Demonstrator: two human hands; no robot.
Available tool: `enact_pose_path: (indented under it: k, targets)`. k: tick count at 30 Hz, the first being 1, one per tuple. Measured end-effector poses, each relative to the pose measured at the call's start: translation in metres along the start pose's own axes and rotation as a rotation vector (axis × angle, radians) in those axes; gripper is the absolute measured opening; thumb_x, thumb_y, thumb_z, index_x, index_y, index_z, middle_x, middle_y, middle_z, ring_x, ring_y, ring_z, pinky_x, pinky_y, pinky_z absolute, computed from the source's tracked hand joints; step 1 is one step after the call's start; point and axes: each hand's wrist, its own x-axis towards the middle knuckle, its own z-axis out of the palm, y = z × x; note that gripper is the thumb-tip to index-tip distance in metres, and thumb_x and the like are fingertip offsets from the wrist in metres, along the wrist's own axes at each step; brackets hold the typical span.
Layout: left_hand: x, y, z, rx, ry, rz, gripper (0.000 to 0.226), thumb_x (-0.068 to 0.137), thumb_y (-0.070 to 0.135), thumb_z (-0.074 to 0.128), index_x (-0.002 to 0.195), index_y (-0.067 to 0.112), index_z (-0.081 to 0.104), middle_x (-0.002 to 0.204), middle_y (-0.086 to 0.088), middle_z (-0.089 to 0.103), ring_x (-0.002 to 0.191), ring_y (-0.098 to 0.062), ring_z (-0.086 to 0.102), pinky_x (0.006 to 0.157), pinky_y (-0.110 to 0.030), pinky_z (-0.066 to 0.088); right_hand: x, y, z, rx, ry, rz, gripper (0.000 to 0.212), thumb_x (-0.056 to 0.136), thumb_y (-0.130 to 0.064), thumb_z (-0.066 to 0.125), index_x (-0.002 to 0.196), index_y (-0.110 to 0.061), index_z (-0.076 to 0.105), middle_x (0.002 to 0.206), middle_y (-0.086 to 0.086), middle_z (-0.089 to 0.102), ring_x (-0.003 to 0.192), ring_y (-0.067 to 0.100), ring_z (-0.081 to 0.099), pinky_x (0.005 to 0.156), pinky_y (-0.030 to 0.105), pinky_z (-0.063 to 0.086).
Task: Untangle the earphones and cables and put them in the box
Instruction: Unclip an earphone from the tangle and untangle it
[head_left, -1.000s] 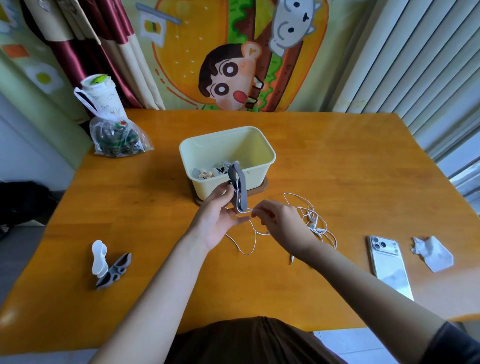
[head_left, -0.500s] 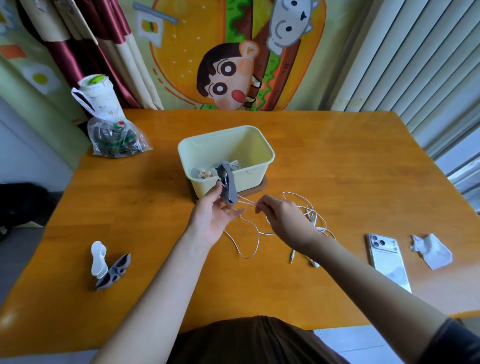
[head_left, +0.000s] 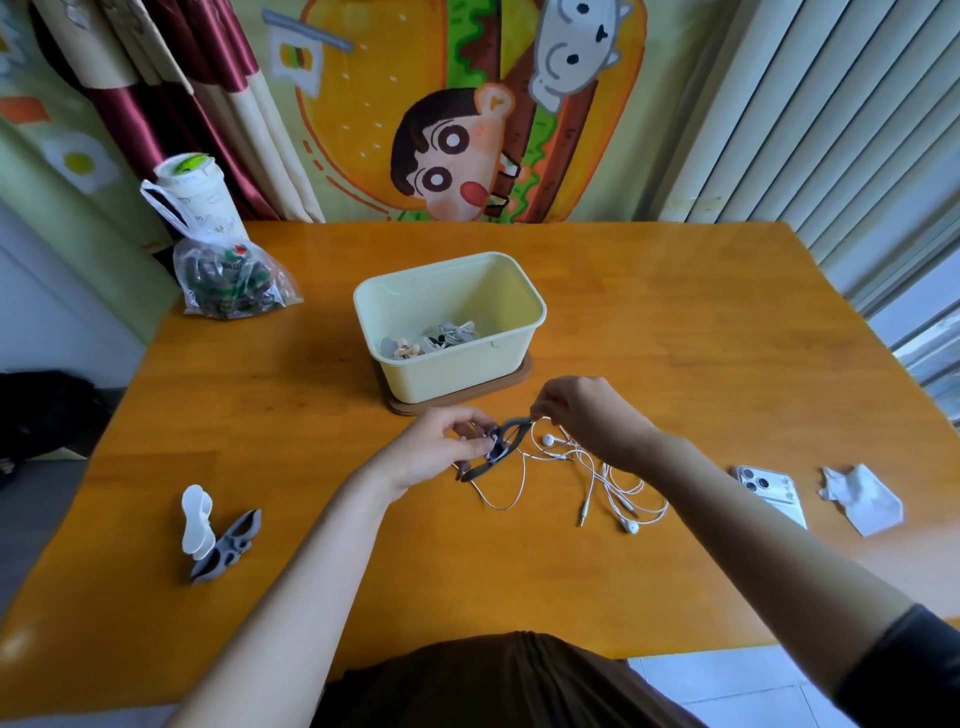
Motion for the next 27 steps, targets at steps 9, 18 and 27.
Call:
enact_pose_path:
  k: [9, 18, 27]
  targets:
    - [0.013, -0.005, 0.016, -0.128, 0.452, 0.012, 0.014, 0.094, 0.016, 0.058, 0.106, 0.013, 0.064, 0.088, 0.005, 0.060, 0.092, -0.017, 0.058, 0.080, -0.033, 0.052, -0.014, -0.033, 0.021, -0.002, 0.093, -0.036, 0.024, 0.096, -0.026, 0.051, 0.095, -0.008, 0.066, 0.083, 0.010, 0.068, 0.074, 0.028, 0.058, 0.066, 0.037, 0.047]
    - [0.010, 0.021, 0.017, -0.880, 0.353, -0.060, 0.018, 0.099, 0.021, 0.049, 0.109, 0.016, 0.063, 0.095, -0.006, 0.062, 0.076, -0.018, 0.058, 0.064, -0.028, 0.050, -0.027, -0.044, 0.051, 0.121, 0.235, -0.158, 0.020, 0.099, -0.016, 0.042, 0.091, -0.011, 0.060, 0.071, -0.001, 0.058, 0.062, 0.025, 0.057, 0.060, 0.042, 0.049]
    - [-0.002, 0.030, 0.010, -0.881, 0.108, 0.020, 0.019, 0.095, 0.019, 0.048, 0.101, 0.021, 0.066, 0.089, -0.001, 0.068, 0.080, -0.016, 0.060, 0.079, -0.033, 0.047, -0.023, -0.019, 0.039, 0.118, 0.239, -0.108, 0.021, 0.098, -0.017, 0.046, 0.086, -0.013, 0.062, 0.061, -0.018, 0.044, 0.052, 0.005, 0.044, 0.053, 0.027, 0.034]
